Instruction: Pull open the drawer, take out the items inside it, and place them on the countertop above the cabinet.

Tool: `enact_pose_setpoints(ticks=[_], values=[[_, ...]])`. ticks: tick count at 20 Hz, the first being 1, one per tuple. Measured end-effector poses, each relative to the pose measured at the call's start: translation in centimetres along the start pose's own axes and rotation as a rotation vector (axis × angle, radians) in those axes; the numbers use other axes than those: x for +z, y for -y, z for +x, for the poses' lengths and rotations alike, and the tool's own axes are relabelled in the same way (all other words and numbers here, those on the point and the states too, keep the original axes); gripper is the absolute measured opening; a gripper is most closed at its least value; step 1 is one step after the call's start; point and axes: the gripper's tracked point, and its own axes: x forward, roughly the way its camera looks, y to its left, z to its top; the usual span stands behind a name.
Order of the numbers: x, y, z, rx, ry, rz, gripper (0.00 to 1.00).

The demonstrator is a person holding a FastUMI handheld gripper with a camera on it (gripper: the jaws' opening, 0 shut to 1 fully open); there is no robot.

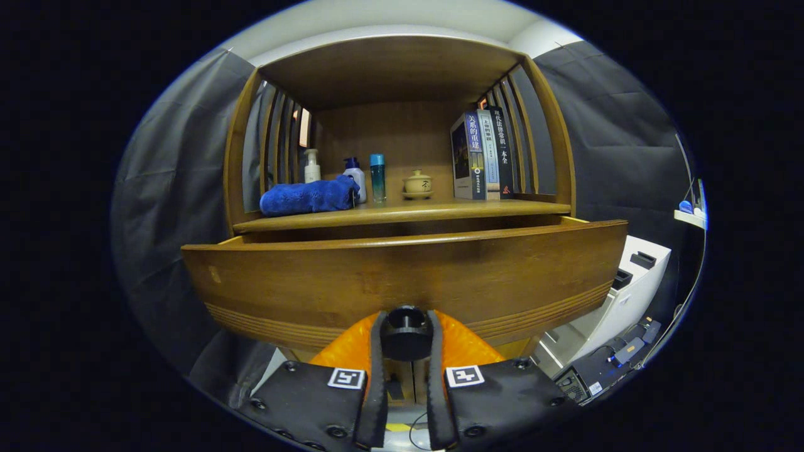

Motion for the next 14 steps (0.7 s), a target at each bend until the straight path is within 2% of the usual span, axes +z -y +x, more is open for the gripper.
enact_pose_setpoints(ticks=[13, 14], values=[[-0.9, -0.1, -4.4, -0.025, -0.013, 0.016, 0.34], [-0.6, -0.2, -4.7, -0.03, -0.011, 0.018, 0.3]])
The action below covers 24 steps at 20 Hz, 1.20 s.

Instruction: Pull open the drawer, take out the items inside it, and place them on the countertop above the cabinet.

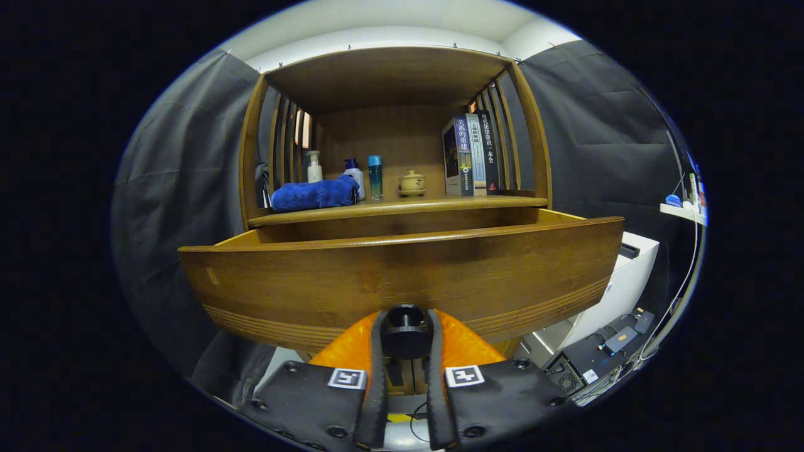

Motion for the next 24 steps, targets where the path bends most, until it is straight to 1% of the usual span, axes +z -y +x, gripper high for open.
enact_pose_setpoints(ticks=[1, 2, 12, 16, 20, 22, 24], values=[[0.1, 0.0, 0.0, -0.004, -0.002, -0.001, 0.26], [0.0, 0.0, -0.1, -0.005, 0.0, 0.004, 0.26], [-0.7, -0.1, -2.6, 0.001, -0.013, 0.007, 0.26], [-0.5, -0.2, -2.7, -0.007, -0.003, 0.052, 0.26], [-0.8, -0.1, -2.4, -0.024, -0.064, 0.053, 0.42], [0.7, -0.4, -2.8, -0.024, -0.048, 0.088, 0.5], [2.7, -0.4, -3.3, -0.022, -0.025, 0.056, 0.66]])
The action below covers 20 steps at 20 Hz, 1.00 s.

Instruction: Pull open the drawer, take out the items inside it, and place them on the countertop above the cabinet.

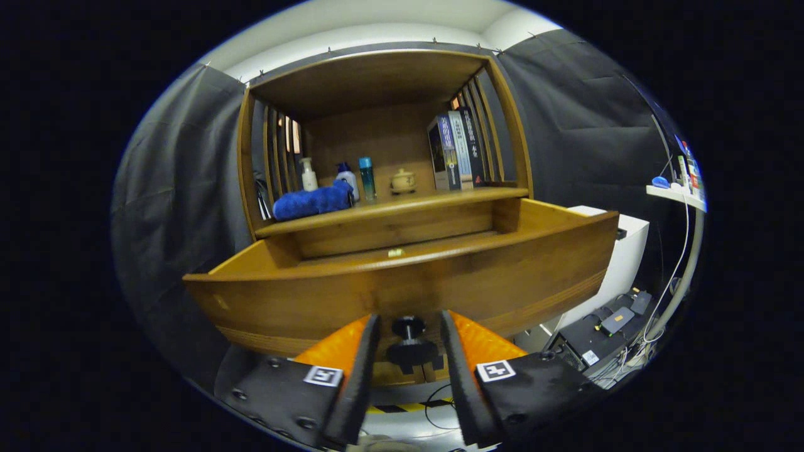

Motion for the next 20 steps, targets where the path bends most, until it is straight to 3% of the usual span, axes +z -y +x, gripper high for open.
enact_pose_setpoints(ticks=[3, 8, 13, 20], values=[[2.7, -0.4, -1.3, 0.006, 0.021, -0.066, 0.91], [8.3, -1.1, -1.3, 0.012, 0.053, 0.005, 0.94], [11.5, -0.8, 1.6, -0.019, -0.042, 0.036, 0.97], [13.7, -1.4, 6.2, 0.003, -0.176, -0.071, 0.99]])
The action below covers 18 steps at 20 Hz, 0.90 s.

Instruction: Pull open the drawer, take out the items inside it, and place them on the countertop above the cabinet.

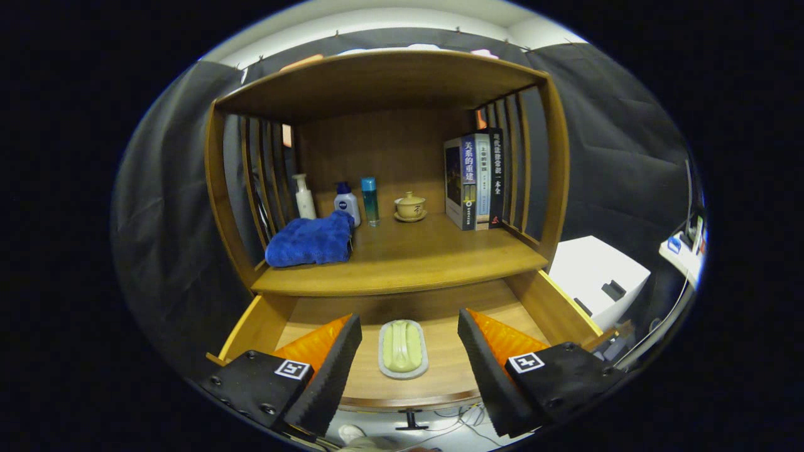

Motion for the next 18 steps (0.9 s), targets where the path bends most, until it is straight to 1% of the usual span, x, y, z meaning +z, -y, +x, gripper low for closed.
enact_pose_setpoints(ticks=[2, 5, 8, 10, 12, 15, 18], values=[[0.1, -0.4, 1.4, 0.016, -0.051, -0.026, 0.99], [-0.1, -0.6, 3.6, 0.009, -0.127, -0.049, 0.99], [-1.6, -1.3, 6.1, 0.02, -0.228, -0.067, 0.99], [-2.7, -1.2, 7.2, 0.012, -0.309, -0.055, 0.99], [-3.4, -1.4, 8.3, 0.019, -0.357, -0.054, 0.99], [-4.3, -1.1, 9.8, 0.007, -0.421, -0.085, 0.99], [-5.9, -1.3, 10.9, 0.027, -0.504, -0.076, 0.98]])
